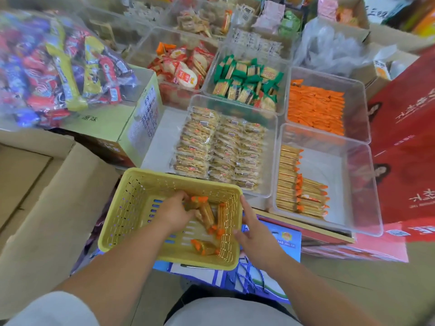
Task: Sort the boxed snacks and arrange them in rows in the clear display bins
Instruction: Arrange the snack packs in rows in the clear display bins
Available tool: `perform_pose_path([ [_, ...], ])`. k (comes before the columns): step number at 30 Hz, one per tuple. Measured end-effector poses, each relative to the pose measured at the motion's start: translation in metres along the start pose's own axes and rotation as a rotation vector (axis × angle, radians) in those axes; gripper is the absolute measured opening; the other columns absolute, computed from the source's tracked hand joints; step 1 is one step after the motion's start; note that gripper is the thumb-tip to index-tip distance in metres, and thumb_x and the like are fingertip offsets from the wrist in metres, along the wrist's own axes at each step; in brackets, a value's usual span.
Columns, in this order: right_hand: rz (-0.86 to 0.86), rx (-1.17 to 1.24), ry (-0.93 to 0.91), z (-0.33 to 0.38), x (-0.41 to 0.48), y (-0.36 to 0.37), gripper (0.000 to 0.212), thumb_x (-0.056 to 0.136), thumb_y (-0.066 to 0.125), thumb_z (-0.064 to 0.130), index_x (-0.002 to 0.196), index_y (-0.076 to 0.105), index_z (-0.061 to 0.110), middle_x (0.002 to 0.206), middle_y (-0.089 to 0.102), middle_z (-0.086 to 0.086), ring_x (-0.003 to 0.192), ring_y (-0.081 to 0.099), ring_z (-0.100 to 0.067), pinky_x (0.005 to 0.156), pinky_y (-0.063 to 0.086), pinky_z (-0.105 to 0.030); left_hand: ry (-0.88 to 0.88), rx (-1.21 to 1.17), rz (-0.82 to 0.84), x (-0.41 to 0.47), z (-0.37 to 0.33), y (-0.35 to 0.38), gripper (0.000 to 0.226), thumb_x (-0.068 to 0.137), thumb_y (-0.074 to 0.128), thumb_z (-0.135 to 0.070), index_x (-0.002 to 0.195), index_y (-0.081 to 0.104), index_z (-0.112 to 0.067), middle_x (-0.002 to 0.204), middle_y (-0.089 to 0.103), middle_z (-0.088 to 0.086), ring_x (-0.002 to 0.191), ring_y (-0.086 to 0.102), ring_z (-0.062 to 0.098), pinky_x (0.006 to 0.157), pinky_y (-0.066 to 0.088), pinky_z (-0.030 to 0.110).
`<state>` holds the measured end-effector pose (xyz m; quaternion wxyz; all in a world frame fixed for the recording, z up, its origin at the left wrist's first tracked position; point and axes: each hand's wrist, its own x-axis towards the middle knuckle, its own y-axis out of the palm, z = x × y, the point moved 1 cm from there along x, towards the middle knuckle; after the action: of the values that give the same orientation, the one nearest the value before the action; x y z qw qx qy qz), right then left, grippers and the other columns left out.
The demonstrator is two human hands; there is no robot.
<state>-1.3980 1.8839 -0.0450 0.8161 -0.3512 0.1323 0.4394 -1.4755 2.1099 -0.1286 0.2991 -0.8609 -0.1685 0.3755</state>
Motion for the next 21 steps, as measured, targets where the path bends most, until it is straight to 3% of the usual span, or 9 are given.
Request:
perform_pose_path([
  [2, -0.007, -0.01, 0.026, 0.002, 0.0, -0.001, 0.084, 0.105, 0.05, 0.022, 0.15, -0.009, 0.061, 0.131, 0.059, 0.021, 0.066, 0.069, -0.012, 0.057, 0.054, -0.03, 0.063, 0.036, 0.02, 0.0, -0.004, 0.004, 0.033, 0.088, 0.078, -0.032, 0.113, 0.059, -0.024, 0.11, 0.069, 0.003, 0.087, 0.061, 0.024, 0.069, 0.045, 0.032],
  [4, -0.009, -0.033, 0.048, 0.003, -0.001, 0.0, 0.084, 0.106, 0.049, 0.023, 0.151, -0.011, 0.06, 0.132, 0.06, 0.017, 0.072, 0.069, -0.026, 0.066, 0.056, -0.045, 0.14, 0.091, 0.049, -0.001, -0.009, 0.007, 0.033, 0.089, 0.077, -0.03, 0.115, 0.057, -0.026, 0.108, 0.07, 0.001, 0.092, 0.065, 0.025, 0.076, 0.052, 0.034],
  [6, -0.007, -0.046, 0.058, 0.002, -0.001, 0.0, 0.084, 0.106, 0.048, 0.022, 0.149, -0.013, 0.062, 0.129, 0.065, 0.008, 0.076, 0.07, -0.031, 0.073, 0.057, -0.051, 0.216, 0.176, 0.105, -0.002, -0.013, 0.012, 0.044, 0.093, 0.072, -0.029, 0.133, 0.054, -0.03, 0.119, 0.071, 0.001, 0.102, 0.067, 0.026, 0.086, 0.055, 0.037],
  [9, -0.005, -0.043, 0.074, 0.0, -0.001, 0.0, 0.083, 0.106, 0.048, 0.024, 0.149, -0.011, 0.062, 0.124, 0.065, 0.009, 0.071, 0.069, -0.021, 0.079, 0.058, -0.048, 0.3, 0.396, 0.195, 0.005, -0.017, 0.016, 0.057, 0.098, 0.064, -0.026, 0.152, 0.046, -0.033, 0.142, 0.059, 0.007, 0.121, 0.061, 0.029, 0.101, 0.051, 0.039],
  [14, 0.003, 0.006, 0.089, -0.002, -0.001, 0.001, 0.085, 0.106, 0.048, 0.024, 0.143, -0.012, 0.071, 0.15, 0.049, 0.001, 0.088, 0.073, -0.028, 0.086, 0.059, -0.048, 0.317, 0.602, 0.324, 0.011, -0.018, 0.02, 0.06, 0.101, 0.057, -0.041, 0.157, 0.034, -0.037, 0.156, 0.037, 0.011, 0.137, 0.047, 0.037, 0.115, 0.04, 0.046],
  [16, -0.005, 0.011, 0.086, -0.002, 0.0, 0.001, 0.085, 0.106, 0.049, 0.024, 0.142, -0.012, 0.072, 0.151, 0.049, 0.004, 0.088, 0.073, -0.027, 0.085, 0.059, -0.048, 0.286, 0.565, 0.372, 0.014, -0.015, 0.024, 0.065, 0.1, 0.056, -0.046, 0.158, 0.029, -0.032, 0.157, 0.039, 0.011, 0.137, 0.048, 0.035, 0.114, 0.04, 0.047],
  [19, -0.007, 0.01, 0.091, -0.004, 0.0, 0.002, 0.085, 0.106, 0.049, 0.023, 0.144, -0.011, 0.07, 0.14, 0.06, 0.0, 0.086, 0.071, -0.033, 0.081, 0.059, -0.051, 0.134, 0.272, 0.393, 0.019, -0.013, 0.031, 0.073, 0.095, 0.066, -0.051, 0.154, 0.033, -0.022, 0.152, 0.044, 0.01, 0.13, 0.054, 0.031, 0.106, 0.047, 0.042],
  [21, 0.004, 0.032, 0.103, -0.004, 0.0, 0.002, 0.084, 0.107, 0.048, 0.023, 0.144, -0.011, 0.07, 0.132, 0.065, -0.001, 0.084, 0.071, -0.03, 0.078, 0.06, -0.046, 0.009, 0.084, 0.363, 0.021, -0.015, 0.035, 0.082, 0.091, 0.069, -0.057, 0.155, 0.036, -0.019, 0.155, 0.037, 0.012, 0.134, 0.05, 0.033, 0.11, 0.045, 0.043],
])
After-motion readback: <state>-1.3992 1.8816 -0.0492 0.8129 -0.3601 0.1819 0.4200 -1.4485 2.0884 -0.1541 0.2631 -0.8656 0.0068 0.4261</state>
